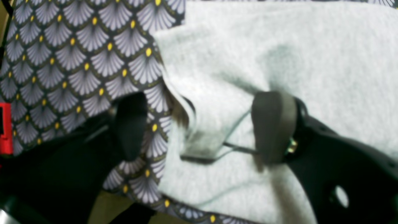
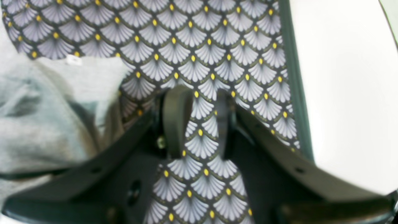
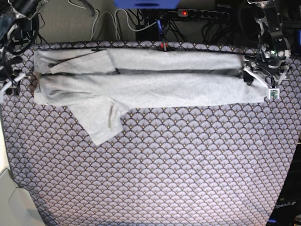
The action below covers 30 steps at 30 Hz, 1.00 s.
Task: Fold the T-shirt properly
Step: 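Release the right gripper and move it to the sleeve flap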
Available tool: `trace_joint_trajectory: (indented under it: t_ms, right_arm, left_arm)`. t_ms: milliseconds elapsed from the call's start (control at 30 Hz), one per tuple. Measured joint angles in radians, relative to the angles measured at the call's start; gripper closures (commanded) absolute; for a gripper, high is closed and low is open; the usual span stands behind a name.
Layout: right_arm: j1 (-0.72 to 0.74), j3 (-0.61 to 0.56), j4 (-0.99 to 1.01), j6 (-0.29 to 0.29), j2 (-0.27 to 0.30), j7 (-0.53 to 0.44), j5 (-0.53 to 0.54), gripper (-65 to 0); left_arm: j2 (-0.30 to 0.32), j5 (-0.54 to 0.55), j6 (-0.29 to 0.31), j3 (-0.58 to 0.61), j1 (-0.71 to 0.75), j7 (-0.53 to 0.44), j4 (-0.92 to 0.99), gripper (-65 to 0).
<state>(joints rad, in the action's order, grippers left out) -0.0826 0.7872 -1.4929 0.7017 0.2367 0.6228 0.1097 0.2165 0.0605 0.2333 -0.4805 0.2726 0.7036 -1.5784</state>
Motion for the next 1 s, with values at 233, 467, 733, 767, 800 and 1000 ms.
trace_joint_trajectory:
  t_ms: [233,467,733,767,800,1000]
  right_arm:
    - [0.109,-0.237,0.003,0.0,0.045,0.1,0.005,-21.0]
    - [0.179,-0.428,0.006,0.0,0.043,0.149,0.01,-21.0]
    - [0.28,-0.608,0.178,0.0,0.031,0.155,0.004,-21.0]
    - [0.298,-0.619,0.219,0.0,0.029,0.153,0.006,-21.0]
    - [0.315,-0.627,0.259,0.0,0.027,0.15,0.01,-21.0]
    - [0.413,-0.632,0.349,0.0,0.032,0.146,0.003,-21.0]
  left_arm:
    - [0.002,0.0,0.0,0.0,0.0,0.0,0.0,-52.8]
    - [-0.005,0.0,0.01,-0.092,0.001,0.007,0.002,-52.8]
    - [-0.008,0.002,0.014,-0.116,-0.002,0.008,0.002,-52.8]
    - [-0.009,0.0,0.014,-0.116,-0.002,0.008,0.002,-52.8]
    - [-0.009,0.0,0.014,-0.116,-0.002,0.008,0.002,-52.8]
    - [-0.009,0.001,0.014,-0.116,-0.005,0.011,0.002,-52.8]
